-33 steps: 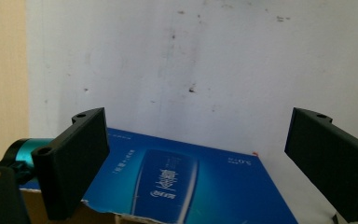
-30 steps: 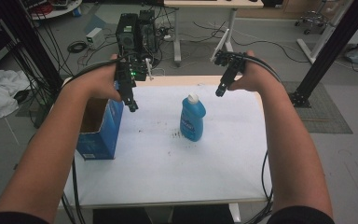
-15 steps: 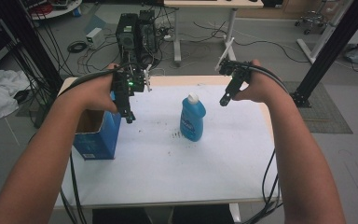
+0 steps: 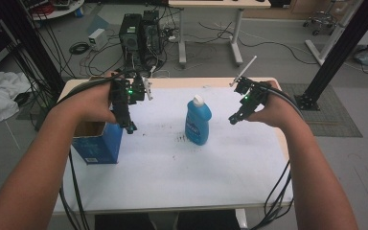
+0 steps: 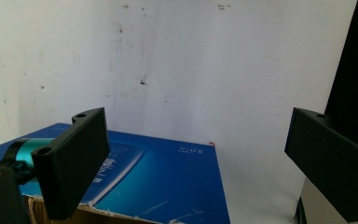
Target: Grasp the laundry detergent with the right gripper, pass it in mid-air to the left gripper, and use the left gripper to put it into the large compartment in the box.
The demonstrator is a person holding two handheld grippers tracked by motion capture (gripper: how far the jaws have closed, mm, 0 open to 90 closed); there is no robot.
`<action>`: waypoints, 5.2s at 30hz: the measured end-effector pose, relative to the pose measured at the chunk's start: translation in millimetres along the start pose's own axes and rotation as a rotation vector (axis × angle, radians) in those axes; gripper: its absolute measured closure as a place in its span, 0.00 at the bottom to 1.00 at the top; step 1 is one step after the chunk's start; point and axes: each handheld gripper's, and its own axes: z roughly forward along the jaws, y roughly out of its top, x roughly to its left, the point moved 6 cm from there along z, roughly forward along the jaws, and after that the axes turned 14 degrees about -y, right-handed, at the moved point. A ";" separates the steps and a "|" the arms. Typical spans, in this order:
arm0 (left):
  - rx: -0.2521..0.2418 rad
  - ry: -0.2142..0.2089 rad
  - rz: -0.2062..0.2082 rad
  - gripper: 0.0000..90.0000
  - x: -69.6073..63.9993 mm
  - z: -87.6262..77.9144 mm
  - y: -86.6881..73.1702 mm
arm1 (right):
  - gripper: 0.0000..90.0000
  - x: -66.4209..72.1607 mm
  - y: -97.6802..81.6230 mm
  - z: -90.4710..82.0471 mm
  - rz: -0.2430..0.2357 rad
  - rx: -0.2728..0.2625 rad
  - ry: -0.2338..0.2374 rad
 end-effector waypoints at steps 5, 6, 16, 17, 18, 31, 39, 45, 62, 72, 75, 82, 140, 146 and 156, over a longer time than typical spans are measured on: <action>0.006 0.001 0.008 0.07 -0.8 1.4 2.7 | 0.14 5.2 -8.5 8.6 0.029 -0.041 0.032; 0.008 -0.001 0.008 0.07 -0.7 1.4 3.2 | 0.14 5.2 -8.5 8.6 0.029 -0.041 0.032; 0.004 0.004 0.004 0.07 3.8 2.3 2.7 | 0.14 20.7 -16.3 41.7 0.087 -0.102 0.098; 0.004 0.004 0.004 0.07 3.8 2.3 2.7 | 0.14 20.7 -16.3 41.7 0.087 -0.102 0.098; 0.005 0.004 0.006 0.07 3.8 2.3 2.4 | 0.14 25.6 -17.4 51.0 0.092 -0.105 0.115; 0.002 0.004 0.013 0.07 2.1 5.3 1.3 | 0.14 49.6 -14.9 88.2 0.126 -0.175 0.116; 0.005 0.005 0.012 0.07 2.0 6.0 0.5 | 0.14 59.0 -8.6 103.9 0.150 -0.223 0.090; 0.007 0.006 0.004 0.07 1.5 6.1 -1.5 | 0.14 62.3 -0.1 109.6 0.167 -0.274 0.067; 0.019 0.006 -0.001 0.07 1.4 6.9 -5.4 | 0.14 69.5 16.6 122.5 0.226 -0.397 0.015; 0.027 0.007 -0.003 0.07 1.3 7.7 -5.3 | 0.14 70.5 27.0 129.9 0.258 -0.461 -0.011; 0.027 0.008 -0.001 0.07 1.2 8.4 -4.4 | 0.14 69.7 27.6 130.7 0.264 -0.472 -0.010; 0.032 0.005 -0.001 0.07 1.5 9.2 -1.7 | 0.14 69.2 31.5 129.7 0.272 -0.516 -0.043; 0.036 0.010 -0.002 0.07 4.7 11.0 0.2 | 0.44 75.8 38.7 127.2 0.277 -0.615 -0.098; 0.036 0.012 -0.002 0.07 4.8 10.8 0.3 | 0.48 76.4 38.2 128.1 0.269 -0.617 -0.096; 0.034 0.010 0.009 0.07 0.7 10.4 4.7 | 0.52 76.0 37.2 128.5 0.288 -0.629 -0.075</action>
